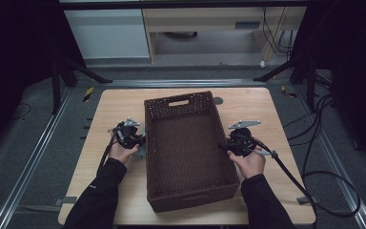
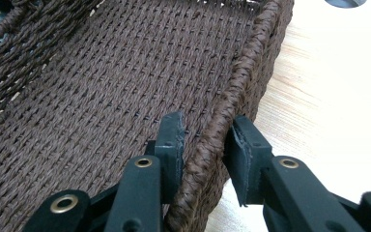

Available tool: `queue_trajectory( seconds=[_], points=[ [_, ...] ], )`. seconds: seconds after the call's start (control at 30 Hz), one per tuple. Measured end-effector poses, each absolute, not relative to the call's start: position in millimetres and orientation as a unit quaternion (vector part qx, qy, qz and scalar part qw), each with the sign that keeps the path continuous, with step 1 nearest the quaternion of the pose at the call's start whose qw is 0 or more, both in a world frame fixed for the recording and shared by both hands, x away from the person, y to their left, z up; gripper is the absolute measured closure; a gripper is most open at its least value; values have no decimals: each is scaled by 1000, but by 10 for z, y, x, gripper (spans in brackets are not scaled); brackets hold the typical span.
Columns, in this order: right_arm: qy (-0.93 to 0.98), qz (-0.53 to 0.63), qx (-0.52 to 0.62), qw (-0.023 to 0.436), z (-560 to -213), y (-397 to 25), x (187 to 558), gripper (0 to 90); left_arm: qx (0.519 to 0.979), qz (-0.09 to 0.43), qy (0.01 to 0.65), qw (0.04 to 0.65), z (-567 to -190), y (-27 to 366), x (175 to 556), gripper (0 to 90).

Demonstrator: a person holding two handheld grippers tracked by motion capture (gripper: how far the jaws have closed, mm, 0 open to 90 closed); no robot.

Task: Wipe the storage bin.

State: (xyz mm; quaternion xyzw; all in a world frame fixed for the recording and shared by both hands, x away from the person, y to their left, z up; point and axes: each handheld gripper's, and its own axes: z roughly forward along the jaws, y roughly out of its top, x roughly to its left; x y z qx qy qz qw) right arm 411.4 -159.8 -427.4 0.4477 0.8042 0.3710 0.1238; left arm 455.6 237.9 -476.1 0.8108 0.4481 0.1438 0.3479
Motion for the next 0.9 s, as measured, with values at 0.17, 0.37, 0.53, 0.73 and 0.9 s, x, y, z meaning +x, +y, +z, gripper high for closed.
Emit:
queue_trajectory(
  seconds=[0.17, 0.37, 0.53, 0.73, 0.9],
  points=[
    [803, 371, 450, 124, -4273, -1598, 4117, 689, 799, 159, 443, 375, -4528, 2428, 4509, 819],
    [802, 371, 451, 123, -4273, -1598, 4122, 690, 799, 188, 422, 384, -4254, 2428, 4433, 819],
    [799, 370, 456, 127, -4269, -1596, 4123, 704, 806, 172, 423, 378, -4396, 2419, 4371, 819],
    [800, 360, 459, 138, -4252, -1569, 4153, 721, 822, 143, 427, 350, -4694, 2379, 4289, 819],
    [799, 357, 463, 143, -4248, -1550, 4200, 726, 823, 138, 427, 349, -4726, 2365, 4282, 819]
  ],
)
